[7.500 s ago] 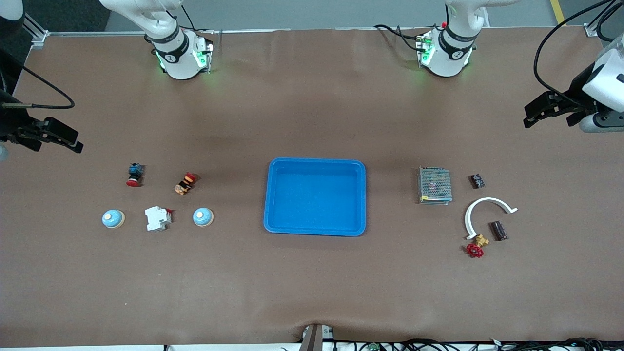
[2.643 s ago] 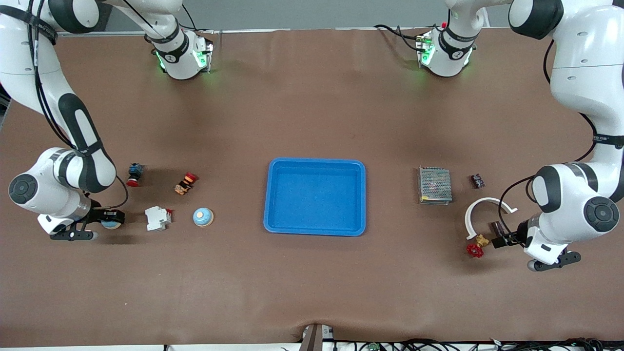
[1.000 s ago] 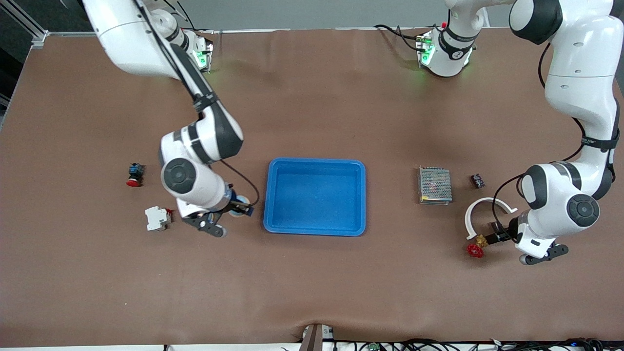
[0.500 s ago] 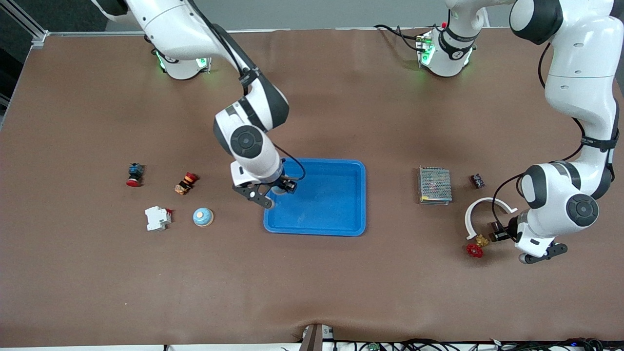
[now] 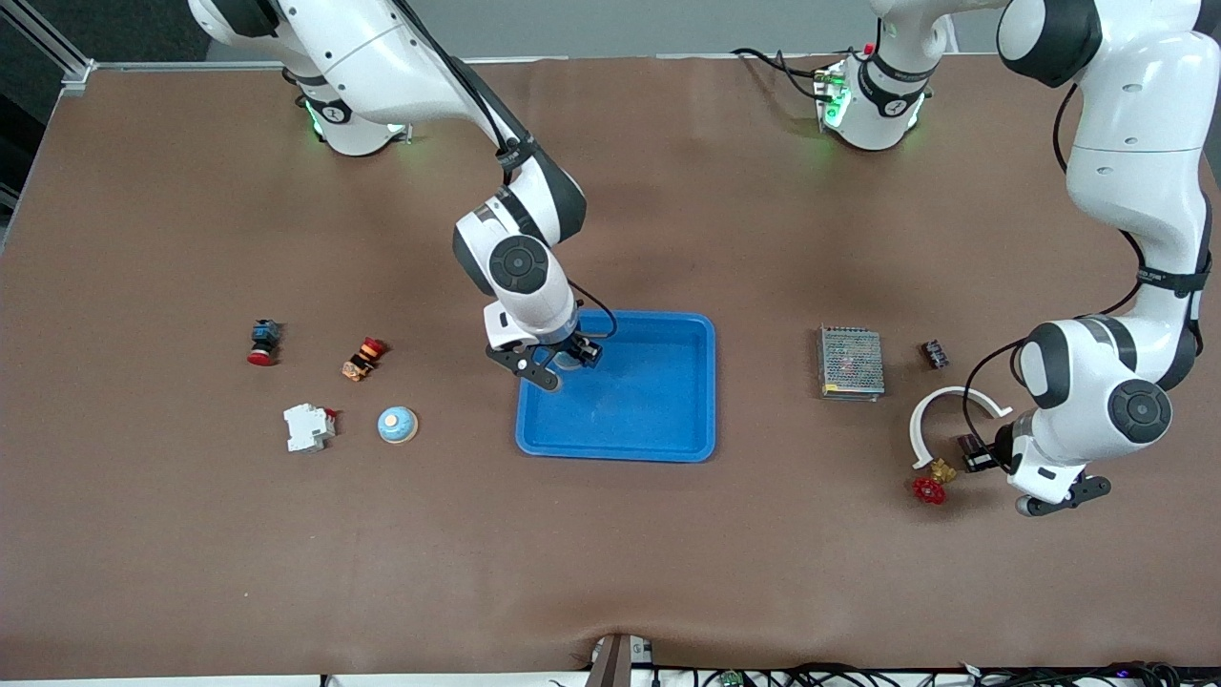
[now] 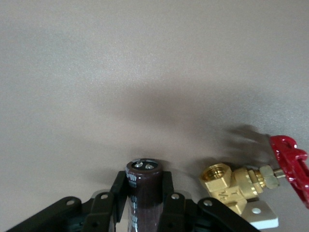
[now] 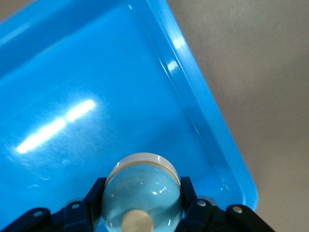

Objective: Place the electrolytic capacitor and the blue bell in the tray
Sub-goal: 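Lower the bell into the tray while the left gripper lifts the capacitor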

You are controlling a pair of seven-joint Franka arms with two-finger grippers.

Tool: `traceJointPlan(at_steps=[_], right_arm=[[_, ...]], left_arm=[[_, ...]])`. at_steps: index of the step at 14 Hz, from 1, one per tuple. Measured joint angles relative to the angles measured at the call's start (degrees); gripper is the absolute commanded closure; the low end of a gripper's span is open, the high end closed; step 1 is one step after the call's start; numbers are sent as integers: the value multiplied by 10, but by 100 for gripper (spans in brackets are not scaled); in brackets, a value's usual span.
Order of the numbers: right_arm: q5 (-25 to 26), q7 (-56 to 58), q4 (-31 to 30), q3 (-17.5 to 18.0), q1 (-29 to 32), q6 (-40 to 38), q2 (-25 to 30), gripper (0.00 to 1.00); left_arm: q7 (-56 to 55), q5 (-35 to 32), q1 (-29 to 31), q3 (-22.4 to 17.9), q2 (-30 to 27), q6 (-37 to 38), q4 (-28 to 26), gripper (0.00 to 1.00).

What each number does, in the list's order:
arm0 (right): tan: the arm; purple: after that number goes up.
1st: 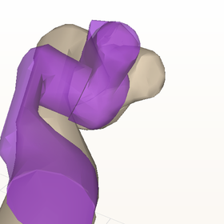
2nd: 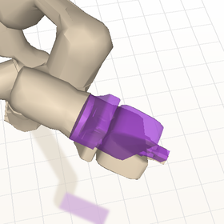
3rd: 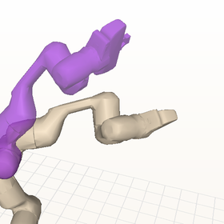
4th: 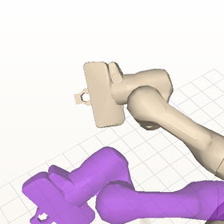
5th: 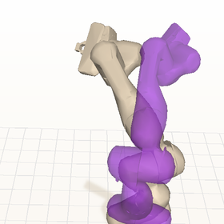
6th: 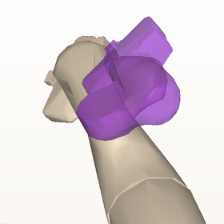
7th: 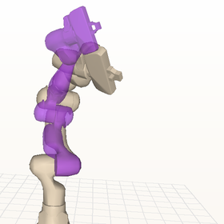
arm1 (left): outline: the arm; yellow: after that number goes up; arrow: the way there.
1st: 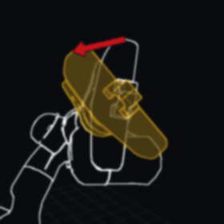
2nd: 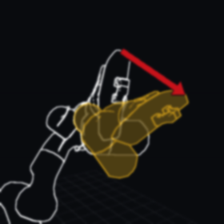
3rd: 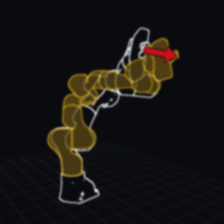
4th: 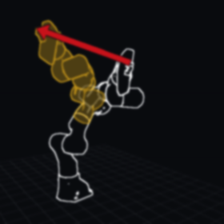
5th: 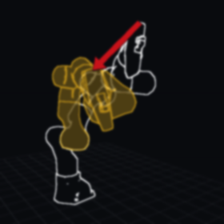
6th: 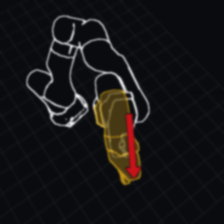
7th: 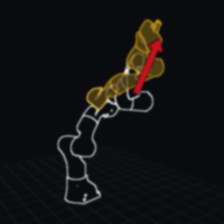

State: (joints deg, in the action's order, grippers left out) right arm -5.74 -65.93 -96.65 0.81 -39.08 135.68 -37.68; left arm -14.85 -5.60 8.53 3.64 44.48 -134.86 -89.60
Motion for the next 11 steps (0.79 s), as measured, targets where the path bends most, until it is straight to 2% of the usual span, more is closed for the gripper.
traceJointPlan(at_steps=[5,8,11], right_arm=[[1,-5,-14,-3,-14,6,-4,100],[2,-6,-25,-4,-15,26,-5,100],[2,-6,-34,-5,-16,44,-10,100]], left_arm=[[0,0,1,0,-18,24,10,92],[-11,0,-1,2,-59,122,38,92],[-70,0,-13,9,-104,216,69,92]])
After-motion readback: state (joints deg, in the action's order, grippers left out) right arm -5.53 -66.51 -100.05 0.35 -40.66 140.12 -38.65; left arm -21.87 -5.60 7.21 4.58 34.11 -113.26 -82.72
